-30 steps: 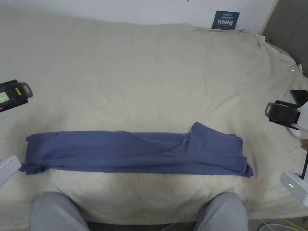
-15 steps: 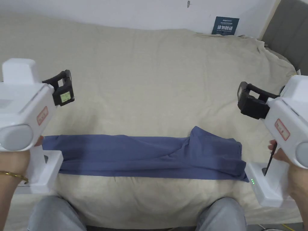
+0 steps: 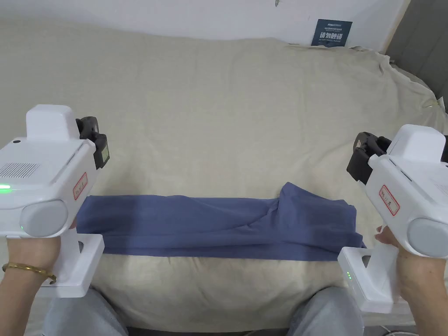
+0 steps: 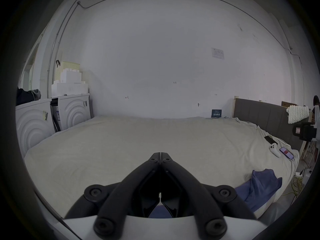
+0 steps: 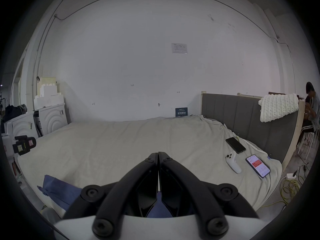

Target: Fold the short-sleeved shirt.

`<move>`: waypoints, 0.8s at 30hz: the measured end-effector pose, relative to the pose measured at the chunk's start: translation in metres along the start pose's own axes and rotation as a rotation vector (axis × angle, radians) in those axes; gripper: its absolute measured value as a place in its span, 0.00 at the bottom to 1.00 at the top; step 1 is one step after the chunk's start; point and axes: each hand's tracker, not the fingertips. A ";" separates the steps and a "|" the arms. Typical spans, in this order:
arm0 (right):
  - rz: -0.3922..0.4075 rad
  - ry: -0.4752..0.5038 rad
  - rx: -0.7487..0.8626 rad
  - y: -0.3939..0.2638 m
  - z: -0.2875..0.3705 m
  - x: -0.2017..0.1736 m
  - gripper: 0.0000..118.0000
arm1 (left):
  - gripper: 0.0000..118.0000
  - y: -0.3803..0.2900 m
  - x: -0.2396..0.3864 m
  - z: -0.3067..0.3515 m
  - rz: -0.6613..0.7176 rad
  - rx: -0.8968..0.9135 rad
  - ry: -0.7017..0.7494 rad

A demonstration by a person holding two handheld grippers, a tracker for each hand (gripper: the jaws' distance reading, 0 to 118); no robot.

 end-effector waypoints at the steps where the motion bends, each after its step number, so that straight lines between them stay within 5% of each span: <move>1: 0.010 -0.001 -0.001 0.000 -0.001 0.000 0.00 | 0.00 0.000 0.000 0.000 -0.010 0.000 0.002; 8: 0.033 0.003 -0.013 -0.001 0.000 -0.004 0.00 | 0.00 0.002 -0.004 -0.002 -0.011 -0.001 -0.001; 13: 0.044 0.023 -0.028 0.000 0.000 -0.005 0.00 | 0.24 0.019 -0.035 -0.012 0.138 -0.135 -0.059; 15: 0.064 0.028 -0.038 0.000 0.001 -0.008 0.00 | 0.71 0.027 -0.052 -0.014 0.146 -0.181 -0.088; 17: 0.069 0.029 -0.044 -0.001 0.000 -0.010 0.00 | 0.99 0.031 -0.071 -0.020 0.204 -0.253 -0.133; 21: 0.062 0.037 -0.061 -0.005 -0.002 -0.014 0.00 | 1.00 0.026 -0.129 -0.035 0.358 -0.413 -0.238; 24: 0.075 0.040 -0.077 -0.009 -0.006 -0.018 0.00 | 1.00 0.010 -0.148 -0.039 0.362 -0.517 -0.178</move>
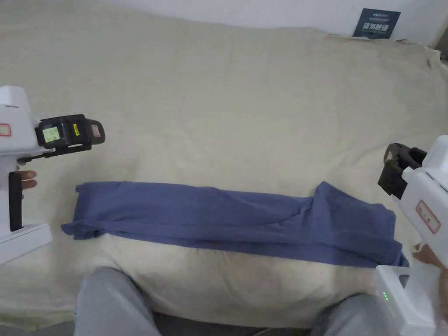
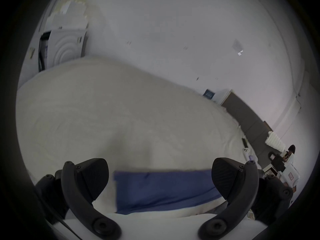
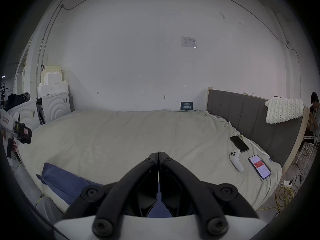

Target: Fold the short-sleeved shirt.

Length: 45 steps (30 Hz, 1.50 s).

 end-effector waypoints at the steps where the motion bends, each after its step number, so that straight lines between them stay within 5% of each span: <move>1: 0.006 0.002 -0.011 -0.002 -0.002 -0.001 0.00 | 1.00 -0.003 -0.011 -0.004 0.012 -0.046 0.013; 7: -0.014 -0.011 -0.048 -0.007 -0.010 -0.004 0.00 | 1.00 -0.030 -0.073 -0.045 0.140 -0.204 -0.034; 13: 0.007 -0.022 -0.075 -0.008 -0.012 -0.007 0.00 | 1.00 -0.057 -0.072 -0.074 0.176 -0.292 -0.066; 15: 0.014 -0.027 -0.081 -0.010 -0.011 -0.006 0.00 | 0.88 -0.060 -0.068 -0.085 0.163 -0.347 -0.008; 21: 0.006 -0.043 -0.120 -0.016 -0.013 0.003 0.00 | 0.86 -0.075 -0.038 -0.107 -0.035 -0.386 0.154; 26: 0.007 -0.036 -0.125 -0.020 -0.011 0.004 0.00 | 0.65 -0.081 -0.009 -0.106 -0.144 -0.406 0.254; 28: 0.008 -0.033 -0.128 -0.021 -0.011 0.004 0.00 | 0.47 -0.076 -0.003 -0.100 -0.137 -0.402 0.248; 31: -0.001 -0.024 -0.128 -0.023 -0.009 0.006 0.00 | 0.03 -0.076 0.012 -0.091 -0.123 -0.374 0.193; 37: 0.000 -0.006 -0.120 -0.021 -0.005 0.012 0.00 | 0.02 -0.072 0.051 -0.076 -0.267 -0.357 0.296; 45: -0.016 -0.008 -0.082 -0.014 0.003 0.027 0.00 | 0.02 -0.037 0.119 -0.032 -0.404 -0.231 0.240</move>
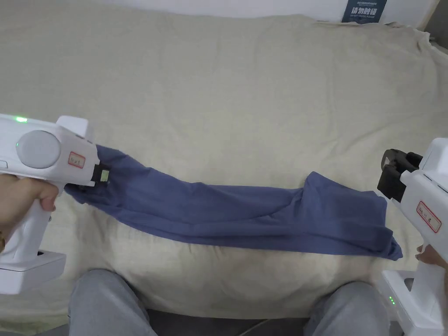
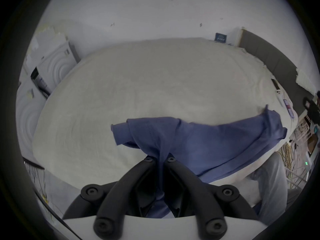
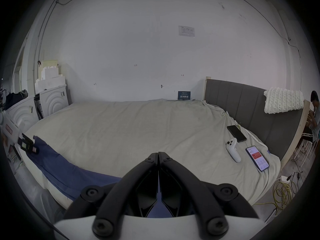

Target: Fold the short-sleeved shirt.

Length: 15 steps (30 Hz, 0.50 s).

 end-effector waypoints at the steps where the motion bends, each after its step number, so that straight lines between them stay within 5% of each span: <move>1: -0.003 0.001 0.007 0.000 0.002 0.002 0.00 | 0.02 0.004 0.010 0.008 -0.021 0.027 -0.051; 8: -0.040 -0.033 0.022 -0.004 0.011 0.018 0.00 | 0.02 0.031 0.088 0.000 -0.026 0.012 -0.345; 15: -0.064 -0.081 0.007 -0.014 0.019 0.039 0.00 | 0.02 0.034 0.179 -0.074 -0.118 -0.127 -0.343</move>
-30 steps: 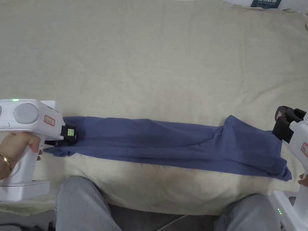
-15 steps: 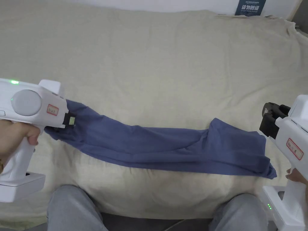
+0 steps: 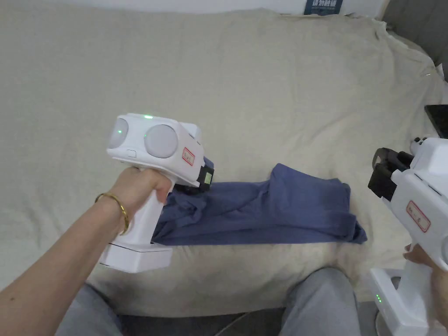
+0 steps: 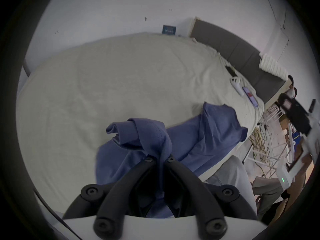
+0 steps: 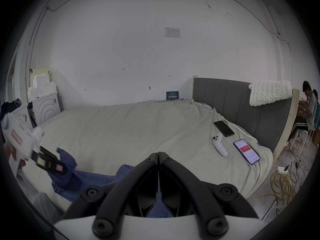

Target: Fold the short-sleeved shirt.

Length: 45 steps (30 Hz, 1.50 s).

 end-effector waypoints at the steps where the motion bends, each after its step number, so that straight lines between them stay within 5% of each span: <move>1: 0.002 -0.007 -0.006 -0.002 0.001 0.004 0.00 | 0.02 0.002 0.007 -0.016 -0.001 -0.033 -0.003; 3: -0.006 -0.017 -0.012 -0.005 0.002 0.010 0.00 | 0.04 0.004 0.017 -0.039 -0.013 -0.073 0.032; 5: -0.012 -0.025 -0.021 -0.006 0.003 0.015 0.00 | 0.16 0.002 0.025 -0.057 -0.071 -0.099 0.081; 8: -0.010 -0.035 -0.025 -0.006 0.003 0.020 0.00 | 0.59 0.008 0.027 -0.065 -0.026 -0.101 0.009; 10: -0.016 -0.041 -0.016 -0.006 0.003 0.022 0.00 | 0.76 0.016 0.026 -0.059 0.047 -0.085 -0.071; 17: -0.006 -0.026 -0.013 0.000 0.001 0.019 0.00 | 0.94 0.037 0.006 0.007 0.150 0.093 -0.201; 21: 0.000 -0.013 -0.008 0.002 0.001 0.014 0.00 | 0.98 0.031 -0.018 0.039 0.141 0.198 -0.101; 24: 0.002 -0.006 -0.004 0.003 0.000 0.010 0.00 | 0.88 0.015 -0.030 0.047 0.154 0.275 0.024; 26: -0.002 0.003 -0.005 0.003 0.000 0.007 0.00 | 0.60 -0.002 -0.035 0.044 0.145 0.328 0.119; 28: 0.002 0.006 -0.004 0.003 0.000 0.004 0.00 | 0.20 -0.018 -0.035 0.032 0.134 0.335 0.183; 30: 0.017 0.004 -0.006 0.003 -0.001 0.003 0.00 | 0.02 -0.033 -0.033 0.021 0.145 0.320 0.175; 40: 0.000 -0.019 -0.022 -0.001 0.003 0.015 0.00 | 0.00 -0.066 0.019 -0.049 0.154 0.263 0.129; 45: -0.019 -0.037 -0.042 -0.008 0.003 0.023 0.00 | 0.00 -0.063 0.077 -0.068 -0.075 0.239 0.072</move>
